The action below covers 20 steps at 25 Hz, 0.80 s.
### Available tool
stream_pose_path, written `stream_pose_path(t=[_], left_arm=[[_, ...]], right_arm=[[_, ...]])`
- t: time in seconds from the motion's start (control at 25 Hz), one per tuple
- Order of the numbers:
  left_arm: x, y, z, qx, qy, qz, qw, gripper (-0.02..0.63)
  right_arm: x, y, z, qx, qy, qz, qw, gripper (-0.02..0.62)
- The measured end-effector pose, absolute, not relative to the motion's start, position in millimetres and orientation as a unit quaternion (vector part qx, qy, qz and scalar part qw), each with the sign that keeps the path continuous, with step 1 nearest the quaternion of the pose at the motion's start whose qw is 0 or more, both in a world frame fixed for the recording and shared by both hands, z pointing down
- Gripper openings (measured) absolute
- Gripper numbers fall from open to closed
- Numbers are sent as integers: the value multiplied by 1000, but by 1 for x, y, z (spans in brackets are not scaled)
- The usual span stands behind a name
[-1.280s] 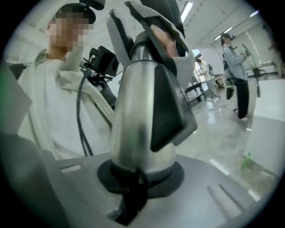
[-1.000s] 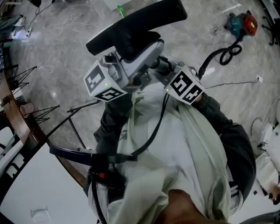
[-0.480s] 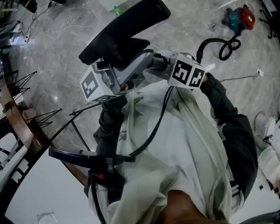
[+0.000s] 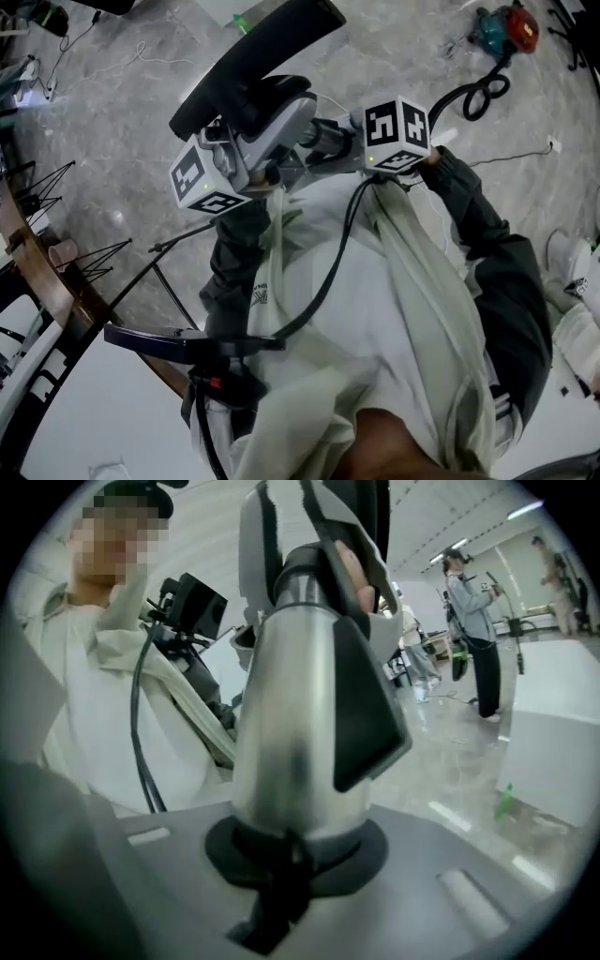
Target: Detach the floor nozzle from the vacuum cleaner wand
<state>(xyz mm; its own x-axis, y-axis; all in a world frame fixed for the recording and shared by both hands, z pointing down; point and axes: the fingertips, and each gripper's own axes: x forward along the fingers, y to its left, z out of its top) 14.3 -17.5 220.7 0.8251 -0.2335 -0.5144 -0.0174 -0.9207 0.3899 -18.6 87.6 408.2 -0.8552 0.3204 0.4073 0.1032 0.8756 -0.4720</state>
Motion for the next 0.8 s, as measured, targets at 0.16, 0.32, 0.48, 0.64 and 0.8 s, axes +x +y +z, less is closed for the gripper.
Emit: stream_pose_path(t=[0.16,0.32,0.48,0.64,0.8], left_arm=[[13,-31,235,928,-141,-260,228,71],[12,-36,230,927,-170,-241,230,69],[23,-13,208,947,-86,-268,156,71],[32,34,196,952,38,-290,85,71],[26,18,193,948,36,-302,97,71]], right_arm=[[-18,67,421,54,-938,189,287,38],[-13,40,421,229,-912,121,318,37],[-8,40,413,191,-930,87,300,37],[-1,81,398,-5,-960,106,261,38],[-4,91,393,-160,-945,164,235,38]])
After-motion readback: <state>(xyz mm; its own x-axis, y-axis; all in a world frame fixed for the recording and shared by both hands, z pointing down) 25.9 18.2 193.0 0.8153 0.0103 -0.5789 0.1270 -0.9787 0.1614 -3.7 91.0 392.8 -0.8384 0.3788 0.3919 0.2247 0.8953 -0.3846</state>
